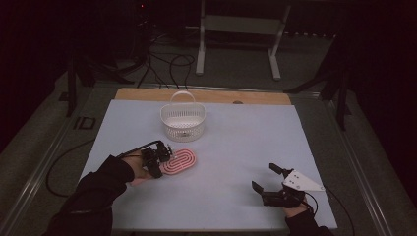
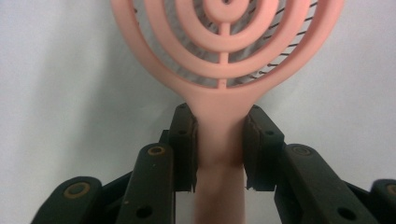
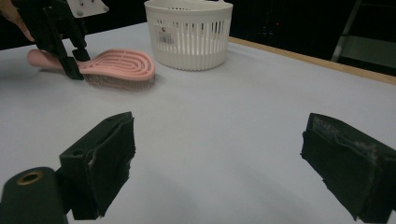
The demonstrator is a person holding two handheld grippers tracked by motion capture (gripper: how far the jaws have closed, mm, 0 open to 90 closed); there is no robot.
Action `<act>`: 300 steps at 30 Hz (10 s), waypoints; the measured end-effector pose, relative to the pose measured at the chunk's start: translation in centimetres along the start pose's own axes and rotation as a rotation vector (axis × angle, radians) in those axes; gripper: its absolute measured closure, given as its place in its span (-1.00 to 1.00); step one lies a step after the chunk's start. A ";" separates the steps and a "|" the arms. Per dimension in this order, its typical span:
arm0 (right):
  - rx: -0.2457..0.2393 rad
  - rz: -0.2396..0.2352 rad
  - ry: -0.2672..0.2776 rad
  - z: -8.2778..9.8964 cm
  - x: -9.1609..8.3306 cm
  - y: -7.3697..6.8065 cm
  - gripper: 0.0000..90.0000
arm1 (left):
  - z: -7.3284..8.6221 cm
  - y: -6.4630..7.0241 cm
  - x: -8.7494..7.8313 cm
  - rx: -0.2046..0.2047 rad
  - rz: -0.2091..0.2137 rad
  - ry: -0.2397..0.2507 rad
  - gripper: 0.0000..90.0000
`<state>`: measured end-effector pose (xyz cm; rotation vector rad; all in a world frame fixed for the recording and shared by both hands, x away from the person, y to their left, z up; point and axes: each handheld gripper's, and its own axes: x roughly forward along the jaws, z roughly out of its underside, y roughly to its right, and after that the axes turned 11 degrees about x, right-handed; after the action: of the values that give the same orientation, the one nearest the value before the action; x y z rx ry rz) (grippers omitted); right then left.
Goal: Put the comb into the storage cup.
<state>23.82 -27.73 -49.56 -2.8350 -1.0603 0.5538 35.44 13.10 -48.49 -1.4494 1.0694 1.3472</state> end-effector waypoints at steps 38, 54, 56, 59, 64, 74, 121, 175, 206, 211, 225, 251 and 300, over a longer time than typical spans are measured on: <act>0.007 0.000 0.003 0.0 0.0 0.1 -0.79 | 0.4 0.5 -3.1 -0.020 0.026 0.189 0.58; 0.010 0.001 0.002 0.0 0.0 0.1 -0.79 | 0.7 1.8 -4.7 -0.025 -0.002 0.373 0.58; 0.010 0.001 0.002 0.0 0.0 0.1 -0.79 | 0.7 1.9 -4.9 -0.020 -0.009 0.390 0.58; 0.013 0.002 0.001 0.0 0.0 0.1 -0.79 | 0.7 2.1 -5.1 -0.032 -0.006 0.427 0.58; 0.011 0.002 0.001 0.0 0.1 0.1 -0.79 | 0.6 2.6 -5.1 -0.017 -0.018 0.457 0.58; 0.011 0.003 0.001 0.0 0.1 0.1 -0.79 | 0.7 3.3 -5.2 -0.031 -0.034 0.551 0.58; 0.007 0.004 -0.001 0.0 0.1 0.0 -0.79 | 3.0 7.0 -4.9 -0.225 -0.198 0.953 0.57; -0.036 0.009 -0.052 -4.0 0.4 -2.3 -0.79 | 6.1 7.7 -1.3 -0.386 -0.352 1.173 0.57; -0.082 -0.106 -0.036 -11.4 3.2 -5.6 -0.80 | 6.3 7.7 -1.4 -0.391 -0.353 1.179 0.57; -0.103 -0.120 -0.042 -12.3 4.1 -6.6 -0.80 | 6.3 7.7 -1.5 -0.390 -0.352 1.179 0.57; -0.122 -0.160 -0.051 -14.1 6.1 -9.4 -0.80 | 6.3 7.8 -1.6 -0.387 -0.360 1.181 0.57; -0.063 -0.194 -0.116 -15.7 10.2 -13.6 -0.80 | 6.2 7.9 -1.7 -0.381 -0.366 1.185 0.57; 0.226 -0.130 -0.142 -15.9 16.8 -17.9 -0.06 | 6.2 8.1 -1.7 -0.373 -0.391 1.192 0.57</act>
<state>30.01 -2.26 -36.68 -2.5438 -1.1150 0.8167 25.91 16.98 -47.37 -2.6972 1.1225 0.3018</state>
